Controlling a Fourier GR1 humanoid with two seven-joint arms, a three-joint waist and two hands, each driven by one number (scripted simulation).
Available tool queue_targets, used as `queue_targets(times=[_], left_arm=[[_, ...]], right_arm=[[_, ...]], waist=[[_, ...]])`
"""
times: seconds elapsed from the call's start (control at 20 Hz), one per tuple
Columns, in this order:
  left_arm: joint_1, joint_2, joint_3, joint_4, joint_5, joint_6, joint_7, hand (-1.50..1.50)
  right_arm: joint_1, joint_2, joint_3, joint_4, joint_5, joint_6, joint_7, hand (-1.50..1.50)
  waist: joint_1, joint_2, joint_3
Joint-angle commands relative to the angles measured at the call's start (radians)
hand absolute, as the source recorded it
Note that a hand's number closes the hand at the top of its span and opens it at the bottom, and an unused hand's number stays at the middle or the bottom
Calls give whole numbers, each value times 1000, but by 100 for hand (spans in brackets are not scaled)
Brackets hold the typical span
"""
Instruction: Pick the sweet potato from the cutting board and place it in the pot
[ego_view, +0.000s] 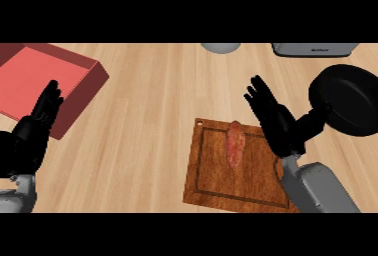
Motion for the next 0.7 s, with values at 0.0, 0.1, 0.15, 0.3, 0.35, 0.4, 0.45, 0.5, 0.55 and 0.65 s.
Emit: queue_targets(times=[0.0, 0.1, 0.15, 0.3, 0.35, 0.4, 0.45, 0.5, 0.55, 0.65], left_arm=[[-46, -25, 40, 40, 36, -22, -48, 0], [-79, -63, 30, -3, 53, 6, -74, 0], [-117, -82, 45, -9, 75, 25, -48, 0], [-95, -103, 29, -13, 91, 15, -57, 0], [-120, -133, 40, -21, 122, 23, -66, 0], [-141, -160, 28, -23, 135, 25, -63, 0], [-120, -157, 31, -17, 134, 17, -84, 0], [-171, -152, 53, 1, 157, 12, -65, 0], [-148, -146, 56, 15, 159, -4, -86, 0], [-136, -150, 51, -23, 164, -1, -74, 0]], right_arm=[[-68, -53, -79, 43, -80, 192, -23, 150], [-172, -144, -133, 28, -155, 369, -57, 150], [-173, -155, -119, 21, -174, 459, -91, 150], [-258, -387, -61, -24, 140, 461, -131, 150], [-224, -411, -110, 74, 164, 463, -197, 150], [-189, -399, -149, 155, 139, 510, -301, -150], [-163, -399, -144, 185, 159, 569, -416, -150], [-181, -413, -107, 178, 211, 603, -468, -150], [-165, -417, -115, 187, 230, 631, -571, -150], [-121, -429, -110, 233, 277, 685, -747, -150]], waist=[[2, 7, 5], [18, 16, 7], [19, 21, 10], [8, -10, -19], [13, 28, 3], [17, 34, 9], [29, 34, 10], [25, 35, 10], [27, 33, 10], [36, 25, 12]])
